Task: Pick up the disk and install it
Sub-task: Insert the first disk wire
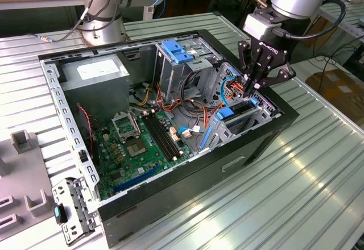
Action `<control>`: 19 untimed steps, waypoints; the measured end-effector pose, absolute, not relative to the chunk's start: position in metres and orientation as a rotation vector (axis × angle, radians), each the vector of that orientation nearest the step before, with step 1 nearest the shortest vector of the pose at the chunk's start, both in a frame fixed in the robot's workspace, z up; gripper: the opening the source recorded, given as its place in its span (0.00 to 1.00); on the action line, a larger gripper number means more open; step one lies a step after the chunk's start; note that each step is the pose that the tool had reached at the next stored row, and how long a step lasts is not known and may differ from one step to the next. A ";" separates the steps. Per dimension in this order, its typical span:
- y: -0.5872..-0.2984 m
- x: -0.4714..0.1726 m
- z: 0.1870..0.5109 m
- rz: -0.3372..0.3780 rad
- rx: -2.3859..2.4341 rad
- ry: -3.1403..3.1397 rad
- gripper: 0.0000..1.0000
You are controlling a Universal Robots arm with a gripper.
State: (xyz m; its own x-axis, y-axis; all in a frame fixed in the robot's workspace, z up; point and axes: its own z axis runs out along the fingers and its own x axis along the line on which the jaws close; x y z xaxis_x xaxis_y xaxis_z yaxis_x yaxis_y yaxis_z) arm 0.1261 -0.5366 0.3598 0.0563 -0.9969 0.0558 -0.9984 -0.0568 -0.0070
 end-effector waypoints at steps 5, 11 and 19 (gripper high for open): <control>-0.537 0.125 0.360 0.060 2.263 -2.141 0.16; -0.538 0.122 0.359 0.057 2.229 -2.177 0.16; -0.543 0.119 0.357 0.050 2.241 -2.172 0.16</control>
